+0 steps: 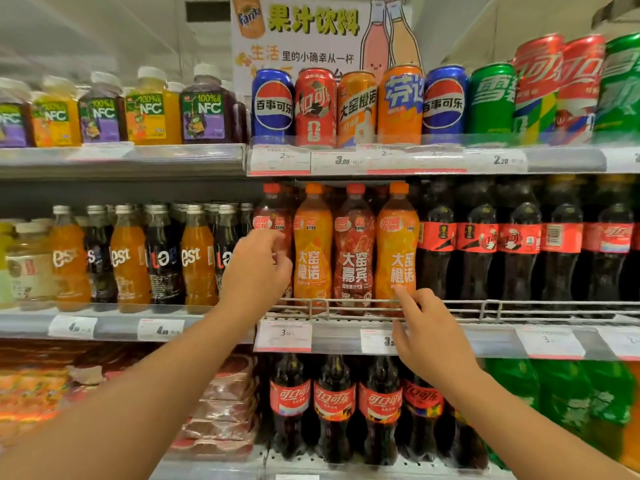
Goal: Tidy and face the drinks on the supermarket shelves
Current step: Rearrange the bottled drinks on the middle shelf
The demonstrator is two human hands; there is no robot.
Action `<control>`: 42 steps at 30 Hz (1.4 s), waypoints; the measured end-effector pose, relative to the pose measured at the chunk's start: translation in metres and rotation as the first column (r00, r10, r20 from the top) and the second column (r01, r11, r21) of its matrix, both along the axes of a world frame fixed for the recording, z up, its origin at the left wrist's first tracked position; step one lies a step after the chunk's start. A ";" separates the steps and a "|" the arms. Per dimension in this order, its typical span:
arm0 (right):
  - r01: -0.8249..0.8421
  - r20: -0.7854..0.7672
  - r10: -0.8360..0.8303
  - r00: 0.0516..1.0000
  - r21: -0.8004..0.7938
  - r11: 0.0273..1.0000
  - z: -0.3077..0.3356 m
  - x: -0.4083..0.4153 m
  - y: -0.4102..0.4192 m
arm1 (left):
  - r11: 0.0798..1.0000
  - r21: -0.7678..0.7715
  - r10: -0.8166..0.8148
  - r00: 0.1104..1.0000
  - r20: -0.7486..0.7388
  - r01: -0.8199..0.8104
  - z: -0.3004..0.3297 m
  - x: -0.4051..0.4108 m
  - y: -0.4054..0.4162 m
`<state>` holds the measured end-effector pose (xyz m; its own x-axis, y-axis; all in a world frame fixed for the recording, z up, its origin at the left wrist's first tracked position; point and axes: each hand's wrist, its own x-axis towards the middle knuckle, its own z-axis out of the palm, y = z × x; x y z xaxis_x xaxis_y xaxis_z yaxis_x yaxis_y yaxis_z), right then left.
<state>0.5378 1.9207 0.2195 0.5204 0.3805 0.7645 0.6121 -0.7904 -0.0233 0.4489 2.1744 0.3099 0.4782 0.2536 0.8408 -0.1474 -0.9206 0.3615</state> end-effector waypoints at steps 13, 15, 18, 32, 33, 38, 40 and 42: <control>0.017 0.108 -0.021 0.994 0.035 0.999 -0.009 0.010 0.002 | 0.988 -0.046 0.144 0.989 -0.028 -0.145 0.027 0.036 0.001; 0.013 0.106 -0.018 0.994 0.048 0.999 -0.010 0.010 0.003 | 0.981 0.130 0.136 0.989 0.065 -0.144 0.028 0.038 -0.012; 0.017 0.101 -0.022 0.995 0.049 0.999 -0.010 0.009 0.003 | 0.966 0.257 0.028 0.999 0.034 -0.036 0.029 0.047 -0.040; 0.027 0.138 -0.033 0.990 0.041 0.999 -0.009 0.010 0.002 | 0.996 -0.090 0.000 0.981 -0.192 -0.017 0.058 0.072 -0.046; 0.028 0.139 -0.034 0.990 0.041 0.999 -0.009 0.010 0.002 | 0.998 -0.052 0.021 0.976 -0.217 -0.033 0.059 0.072 -0.044; 0.027 0.135 -0.033 0.990 0.042 0.999 -0.009 0.009 0.002 | 0.997 0.059 0.060 0.961 -0.271 -0.045 0.064 0.071 -0.037; 0.023 0.126 -0.028 0.992 0.040 0.999 -0.008 0.009 0.002 | 0.994 0.099 0.077 0.964 -0.253 -0.053 0.062 0.070 -0.035; 0.026 0.118 -0.030 0.993 0.038 0.999 -0.007 0.008 0.002 | 0.989 0.139 0.088 0.966 -0.244 -0.055 0.061 0.069 -0.032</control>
<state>0.5460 1.9229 0.2121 0.4352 0.3377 0.8346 0.5897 -0.8074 0.0191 0.5183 2.1421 0.3706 0.6608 0.1913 0.7258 -0.0002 -0.9669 0.2550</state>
